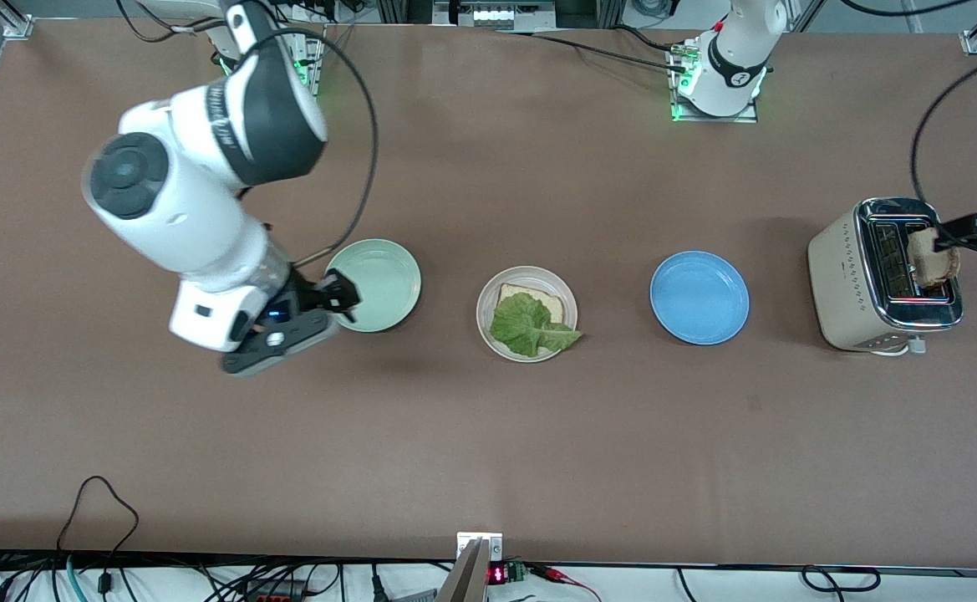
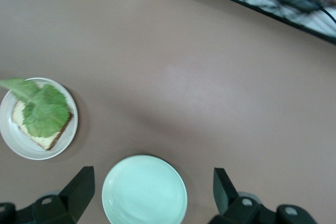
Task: Make sandwich in beige plate with both arms
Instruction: 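Open the right gripper and draw it back from the plate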
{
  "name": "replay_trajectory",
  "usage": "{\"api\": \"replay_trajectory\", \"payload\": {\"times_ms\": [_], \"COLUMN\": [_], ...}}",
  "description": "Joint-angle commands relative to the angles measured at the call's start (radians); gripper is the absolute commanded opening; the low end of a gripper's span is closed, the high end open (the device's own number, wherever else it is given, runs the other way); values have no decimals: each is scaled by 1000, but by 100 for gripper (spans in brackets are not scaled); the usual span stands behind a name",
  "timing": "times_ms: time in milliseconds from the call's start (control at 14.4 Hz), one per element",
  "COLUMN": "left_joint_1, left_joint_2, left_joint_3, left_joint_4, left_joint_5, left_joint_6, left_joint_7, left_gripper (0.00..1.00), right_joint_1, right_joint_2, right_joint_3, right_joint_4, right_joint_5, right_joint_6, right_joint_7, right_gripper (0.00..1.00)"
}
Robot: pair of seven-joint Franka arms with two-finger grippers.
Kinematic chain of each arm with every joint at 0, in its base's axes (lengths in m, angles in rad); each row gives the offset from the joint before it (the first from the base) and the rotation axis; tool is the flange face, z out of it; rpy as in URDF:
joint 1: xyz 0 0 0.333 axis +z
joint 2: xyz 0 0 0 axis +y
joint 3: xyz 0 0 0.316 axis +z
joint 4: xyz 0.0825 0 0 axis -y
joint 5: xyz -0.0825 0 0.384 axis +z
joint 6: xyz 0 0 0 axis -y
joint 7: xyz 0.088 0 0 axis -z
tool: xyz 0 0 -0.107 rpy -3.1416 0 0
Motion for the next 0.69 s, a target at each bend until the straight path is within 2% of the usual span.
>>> {"api": "replay_trajectory", "payload": {"times_ms": [0, 139, 277, 346, 485, 554, 623], "left_joint_1": [89, 121, 164, 174, 191, 197, 204], "left_joint_2": [44, 43, 44, 43, 41, 40, 40], "left_joint_3": [-11, -17, -17, -17, -19, -19, -19], "left_joint_4": [-41, -98, -154, -186, -222, -237, -239], "left_joint_5": [-8, -25, -89, -101, -106, -115, -120], "left_joint_6": [121, 138, 159, 197, 215, 216, 216], "left_joint_7": [141, 155, 213, 244, 250, 255, 255], "left_gripper": [100, 100, 100, 100, 100, 96, 87], "right_joint_1": [11, -28, -88, -128, -203, -261, -315], "right_joint_2": [-46, -61, -112, -123, -170, -195, -213], "right_joint_3": [-72, -103, -86, -60, 16, 85, 140], "right_joint_4": [-27, -27, -35, -38, -39, -45, -57], "right_joint_5": [2, -8, -33, -37, -108, -148, -177], "right_joint_6": [-86, -124, -150, -184, -204, -212, -213], "right_joint_7": [69, 97, 100, 102, 102, 103, 108], "right_gripper": [100, 100, 100, 100, 100, 100, 100]}}
